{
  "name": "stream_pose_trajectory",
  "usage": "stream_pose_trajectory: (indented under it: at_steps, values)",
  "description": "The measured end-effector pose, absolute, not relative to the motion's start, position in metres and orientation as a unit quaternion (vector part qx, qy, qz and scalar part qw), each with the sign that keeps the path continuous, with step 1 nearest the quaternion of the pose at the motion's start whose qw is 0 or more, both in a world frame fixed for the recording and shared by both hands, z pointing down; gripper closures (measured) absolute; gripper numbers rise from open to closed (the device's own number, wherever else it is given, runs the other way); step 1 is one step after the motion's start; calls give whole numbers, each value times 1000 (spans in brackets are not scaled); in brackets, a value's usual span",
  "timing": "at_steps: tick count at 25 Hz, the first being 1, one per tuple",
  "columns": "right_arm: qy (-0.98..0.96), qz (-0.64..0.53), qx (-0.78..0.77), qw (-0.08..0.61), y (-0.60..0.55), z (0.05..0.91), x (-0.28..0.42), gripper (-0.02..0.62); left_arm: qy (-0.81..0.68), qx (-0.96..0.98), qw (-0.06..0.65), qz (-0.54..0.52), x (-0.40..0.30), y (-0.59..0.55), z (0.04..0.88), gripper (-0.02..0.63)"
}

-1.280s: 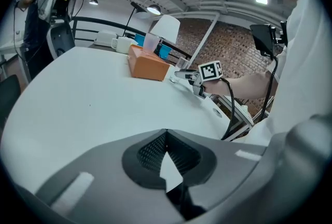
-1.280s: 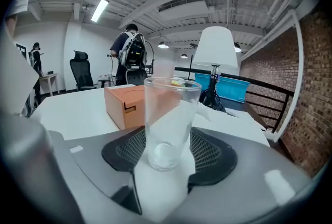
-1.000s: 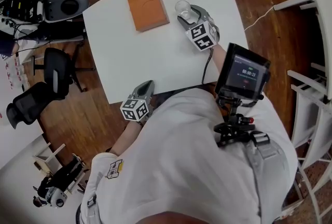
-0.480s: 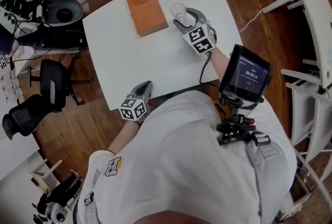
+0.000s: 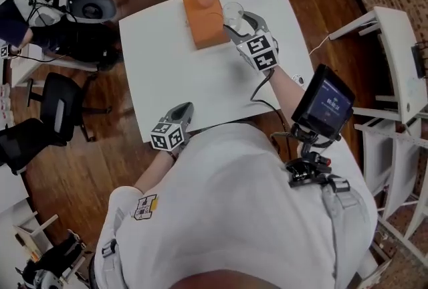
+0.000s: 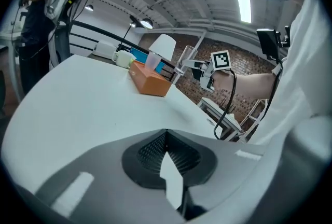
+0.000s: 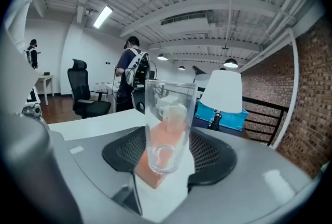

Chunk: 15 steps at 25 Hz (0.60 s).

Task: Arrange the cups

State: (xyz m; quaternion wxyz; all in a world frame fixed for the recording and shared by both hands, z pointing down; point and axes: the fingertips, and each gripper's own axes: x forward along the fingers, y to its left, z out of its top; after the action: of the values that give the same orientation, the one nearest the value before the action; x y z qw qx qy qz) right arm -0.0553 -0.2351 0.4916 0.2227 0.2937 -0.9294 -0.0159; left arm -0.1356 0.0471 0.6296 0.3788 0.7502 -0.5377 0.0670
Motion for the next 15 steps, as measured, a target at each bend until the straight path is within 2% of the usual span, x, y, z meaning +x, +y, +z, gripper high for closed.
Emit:
stream_pose_trajectory:
  at_steps: [5,15]
  values:
    - [-931,-14,300,207,-235,469,-93,336,-532,755,380,59,-164,54,624,603]
    - [-934,12,293,202,-253,484,-100,337,-546,749,369,65,-153,70,625,603]
